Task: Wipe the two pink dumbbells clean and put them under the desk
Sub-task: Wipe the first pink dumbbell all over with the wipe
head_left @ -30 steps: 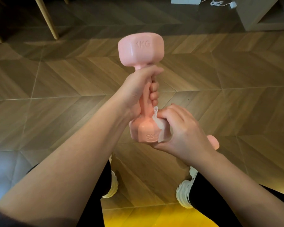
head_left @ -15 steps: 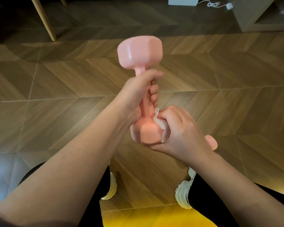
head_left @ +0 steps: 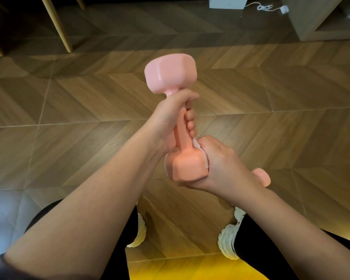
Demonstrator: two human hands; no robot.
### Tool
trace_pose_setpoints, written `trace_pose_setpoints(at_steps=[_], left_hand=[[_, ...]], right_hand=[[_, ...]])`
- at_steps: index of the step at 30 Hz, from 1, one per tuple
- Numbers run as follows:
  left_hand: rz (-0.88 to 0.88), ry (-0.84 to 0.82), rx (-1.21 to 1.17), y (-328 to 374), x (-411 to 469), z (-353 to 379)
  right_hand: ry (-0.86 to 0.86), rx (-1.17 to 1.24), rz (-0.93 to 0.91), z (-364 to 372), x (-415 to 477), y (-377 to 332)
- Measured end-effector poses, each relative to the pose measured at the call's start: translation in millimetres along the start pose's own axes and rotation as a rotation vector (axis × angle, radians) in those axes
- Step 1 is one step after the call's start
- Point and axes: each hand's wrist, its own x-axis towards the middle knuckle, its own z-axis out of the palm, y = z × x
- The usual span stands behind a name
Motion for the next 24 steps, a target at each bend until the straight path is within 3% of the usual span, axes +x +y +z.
trace_pose_setpoints(at_steps=[5, 7, 11, 13, 18, 22, 24], left_hand=[[-0.003, 0.044, 0.056, -2.3, 4.0, -4.2], [0.018, 0.074, 0.107, -4.3, 6.6, -5.5], [0.07, 0.139, 0.212, -11.2, 13.2, -11.3], [0.081, 0.127, 0.256, -13.2, 14.2, -13.8], [0.044, 0.03, 0.277, -16.9, 9.6, -9.6], [0.013, 0.063, 0.305, -19.3, 7.5, -6.3], [0.012, 0.071, 0.329, -20.1, 8.7, -6.5]], right_hand=[[0.078, -0.224, -0.003, -2.1, -3.4, -7.7], [0.037, -0.25, 0.025, -1.8, -3.6, -9.4], [-0.261, 0.122, 0.187, -14.7, -4.4, -9.7], [-0.283, 0.302, 0.281, -13.7, -4.7, -9.1], [-0.005, 0.517, 0.502, -10.4, 2.0, 0.0], [0.276, 0.904, 0.811, -24.8, 5.1, 10.5], [0.307, 1.05, 0.853, -27.7, 7.4, 11.5]])
